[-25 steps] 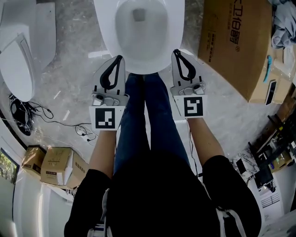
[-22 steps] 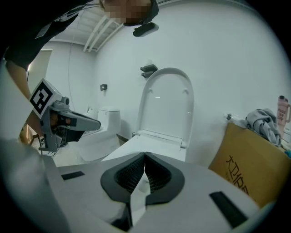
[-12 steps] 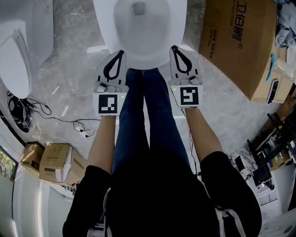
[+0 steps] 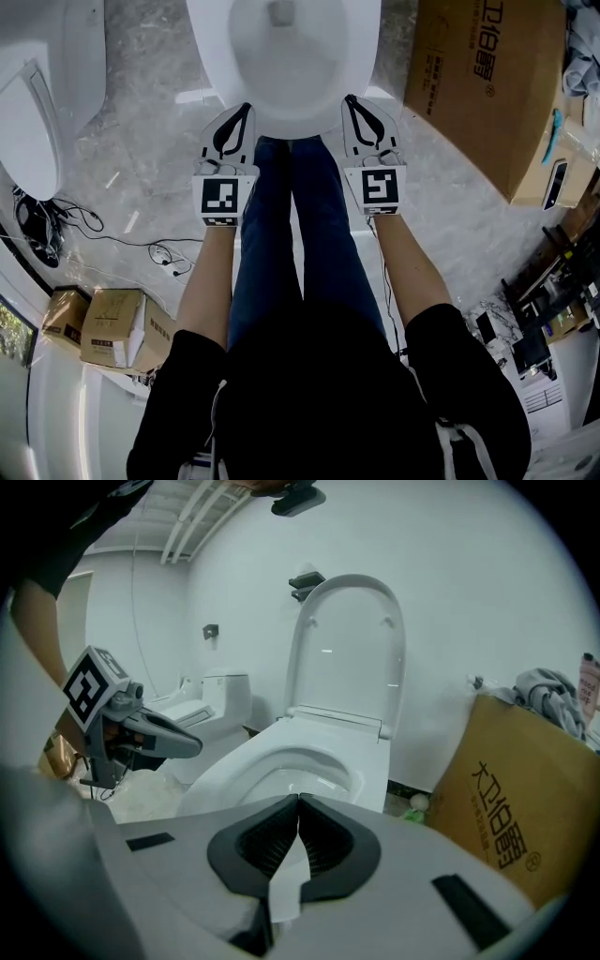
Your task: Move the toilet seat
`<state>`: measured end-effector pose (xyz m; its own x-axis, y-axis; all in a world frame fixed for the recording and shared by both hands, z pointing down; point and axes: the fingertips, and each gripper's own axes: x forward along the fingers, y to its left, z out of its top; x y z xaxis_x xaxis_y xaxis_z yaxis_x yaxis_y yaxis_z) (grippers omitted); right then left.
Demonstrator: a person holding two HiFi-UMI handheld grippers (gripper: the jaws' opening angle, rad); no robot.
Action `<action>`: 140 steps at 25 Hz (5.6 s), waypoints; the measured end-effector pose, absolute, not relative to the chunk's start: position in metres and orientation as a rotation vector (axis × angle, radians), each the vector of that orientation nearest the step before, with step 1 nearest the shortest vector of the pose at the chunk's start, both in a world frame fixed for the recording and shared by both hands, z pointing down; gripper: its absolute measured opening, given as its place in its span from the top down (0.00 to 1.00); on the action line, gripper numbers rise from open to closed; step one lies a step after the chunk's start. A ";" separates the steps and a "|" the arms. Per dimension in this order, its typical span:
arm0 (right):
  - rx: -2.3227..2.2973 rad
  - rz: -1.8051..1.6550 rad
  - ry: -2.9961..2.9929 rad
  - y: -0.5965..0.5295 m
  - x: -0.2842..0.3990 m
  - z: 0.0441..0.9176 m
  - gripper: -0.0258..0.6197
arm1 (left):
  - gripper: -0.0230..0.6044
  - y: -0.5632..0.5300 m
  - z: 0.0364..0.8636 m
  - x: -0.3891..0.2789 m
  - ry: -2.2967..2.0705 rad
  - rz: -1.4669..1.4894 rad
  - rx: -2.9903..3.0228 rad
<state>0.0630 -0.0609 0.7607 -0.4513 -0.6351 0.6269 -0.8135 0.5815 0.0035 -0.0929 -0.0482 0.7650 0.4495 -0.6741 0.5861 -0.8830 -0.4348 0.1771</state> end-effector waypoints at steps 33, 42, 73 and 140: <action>1.071 1.566 -1.794 0.002 0.081 0.883 0.43 | 0.84 -0.027 0.798 -0.084 -1.133 0.726 2.216; 1.148 1.691 -1.775 -0.007 0.081 0.869 0.44 | 0.78 -0.013 0.803 -0.088 -1.113 0.749 2.189; 1.340 1.698 -1.864 -0.023 0.086 0.750 0.44 | 0.44 0.035 0.747 -0.070 -0.778 1.434 2.695; 0.488 -0.413 -1.978 -0.161 0.035 0.502 0.77 | 0.78 -0.158 0.504 -0.075 -0.874 1.633 2.924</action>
